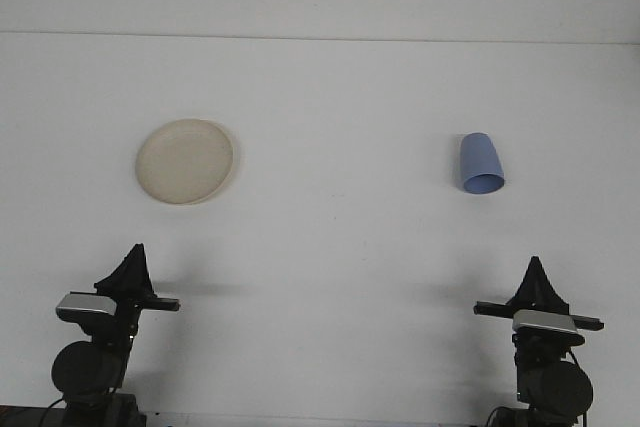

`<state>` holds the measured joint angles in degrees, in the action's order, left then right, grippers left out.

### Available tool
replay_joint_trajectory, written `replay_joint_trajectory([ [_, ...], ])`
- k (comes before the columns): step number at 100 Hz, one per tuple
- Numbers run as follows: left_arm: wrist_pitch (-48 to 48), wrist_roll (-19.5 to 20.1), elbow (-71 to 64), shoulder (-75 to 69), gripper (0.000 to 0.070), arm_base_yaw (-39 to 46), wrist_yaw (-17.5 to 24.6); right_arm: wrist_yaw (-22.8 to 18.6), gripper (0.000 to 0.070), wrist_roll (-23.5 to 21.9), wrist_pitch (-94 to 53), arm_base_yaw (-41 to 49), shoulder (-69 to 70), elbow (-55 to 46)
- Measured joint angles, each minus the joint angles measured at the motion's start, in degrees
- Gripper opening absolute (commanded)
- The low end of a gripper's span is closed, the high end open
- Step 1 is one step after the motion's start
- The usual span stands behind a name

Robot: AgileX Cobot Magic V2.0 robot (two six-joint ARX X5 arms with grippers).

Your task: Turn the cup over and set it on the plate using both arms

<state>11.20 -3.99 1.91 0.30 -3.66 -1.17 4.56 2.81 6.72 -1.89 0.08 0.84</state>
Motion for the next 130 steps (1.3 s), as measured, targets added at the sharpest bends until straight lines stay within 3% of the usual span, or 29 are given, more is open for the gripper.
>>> replay_joint_trajectory([
  [28, 0.0, 0.0, 0.0, 0.0, 0.0012, 0.0, 0.0, 0.0, 0.0, 0.0, -0.3, 0.0, 0.0, 0.0],
  [45, 0.0, 0.0, 0.0, 0.0, 0.0012, 0.0, 0.0, 0.0, 0.0, 0.0, -8.1, 0.0, 0.0, 3.5],
  [79, 0.0, 0.0, 0.0, 0.0, 0.0012, 0.0, 0.0, -0.1, 0.0, -3.1, -20.9, 0.0, 3.1, 18.0],
  [130, 0.0, 0.0, 0.0, 0.0, 0.0012, 0.0, 0.0, -0.1, 0.0, -3.7, -51.0, 0.0, 28.8, 47.1],
])
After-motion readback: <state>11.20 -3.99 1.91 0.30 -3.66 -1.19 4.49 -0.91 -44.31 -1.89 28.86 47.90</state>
